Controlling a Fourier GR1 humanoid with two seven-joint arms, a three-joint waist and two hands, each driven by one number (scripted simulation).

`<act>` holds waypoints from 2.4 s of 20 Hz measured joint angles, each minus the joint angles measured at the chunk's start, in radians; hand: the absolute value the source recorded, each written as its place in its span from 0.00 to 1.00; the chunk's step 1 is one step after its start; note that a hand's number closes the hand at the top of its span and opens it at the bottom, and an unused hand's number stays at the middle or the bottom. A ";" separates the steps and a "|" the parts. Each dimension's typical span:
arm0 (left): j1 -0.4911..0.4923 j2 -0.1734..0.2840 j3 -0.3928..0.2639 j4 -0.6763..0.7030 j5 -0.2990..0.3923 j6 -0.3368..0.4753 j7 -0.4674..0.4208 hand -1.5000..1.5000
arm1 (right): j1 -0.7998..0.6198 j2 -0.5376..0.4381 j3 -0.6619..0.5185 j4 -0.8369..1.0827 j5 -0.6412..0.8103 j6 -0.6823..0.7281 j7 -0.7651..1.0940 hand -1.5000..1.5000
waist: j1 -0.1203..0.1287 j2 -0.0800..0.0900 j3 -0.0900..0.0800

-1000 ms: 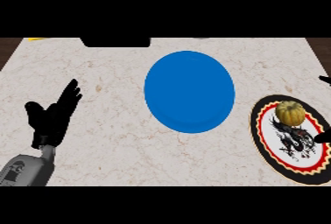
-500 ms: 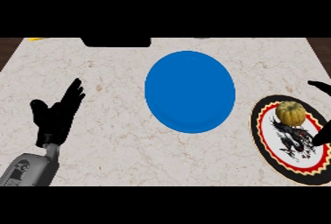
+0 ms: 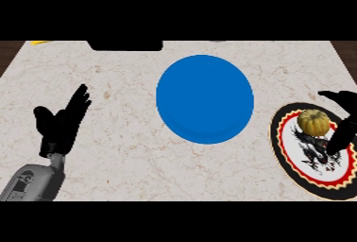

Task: Pick the squash from the plate and place it in the plate

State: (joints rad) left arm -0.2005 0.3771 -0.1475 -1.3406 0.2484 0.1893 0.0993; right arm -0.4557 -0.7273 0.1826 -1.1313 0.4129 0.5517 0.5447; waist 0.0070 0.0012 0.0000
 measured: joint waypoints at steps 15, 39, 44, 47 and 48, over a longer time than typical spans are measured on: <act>0.026 -0.045 0.083 -0.008 -0.063 -0.080 0.001 0.50 | -0.083 0.092 -0.030 0.242 0.236 0.005 -0.123 0.00 | 0.000 0.000 0.000; 0.014 -0.094 0.085 -0.043 -0.117 -0.108 0.050 0.50 | -0.138 0.557 0.208 -0.014 0.335 -0.119 -0.354 1.00 | 0.057 -0.015 -0.004; -0.002 -0.086 0.097 -0.028 -0.113 -0.110 0.059 0.50 | -0.157 0.676 0.388 -0.224 0.344 -0.325 -0.306 1.00 | 0.044 -0.018 -0.001; 0.003 -0.084 0.107 -0.025 -0.109 -0.108 0.060 0.50 | -0.158 0.702 0.470 -0.341 0.395 -0.485 -0.216 1.00 | 0.028 -0.019 0.000; 0.007 -0.084 0.108 -0.022 -0.111 -0.106 0.059 0.50 | -0.156 0.708 0.501 -0.376 0.420 -0.534 -0.175 1.00 | 0.023 -0.019 0.000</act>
State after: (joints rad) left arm -0.1939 0.2927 -0.0397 -1.3624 0.1373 0.0830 0.1580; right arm -0.6120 -0.0195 0.6833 -1.5076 0.8325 0.0173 0.3699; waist 0.0297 -0.0175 -0.0003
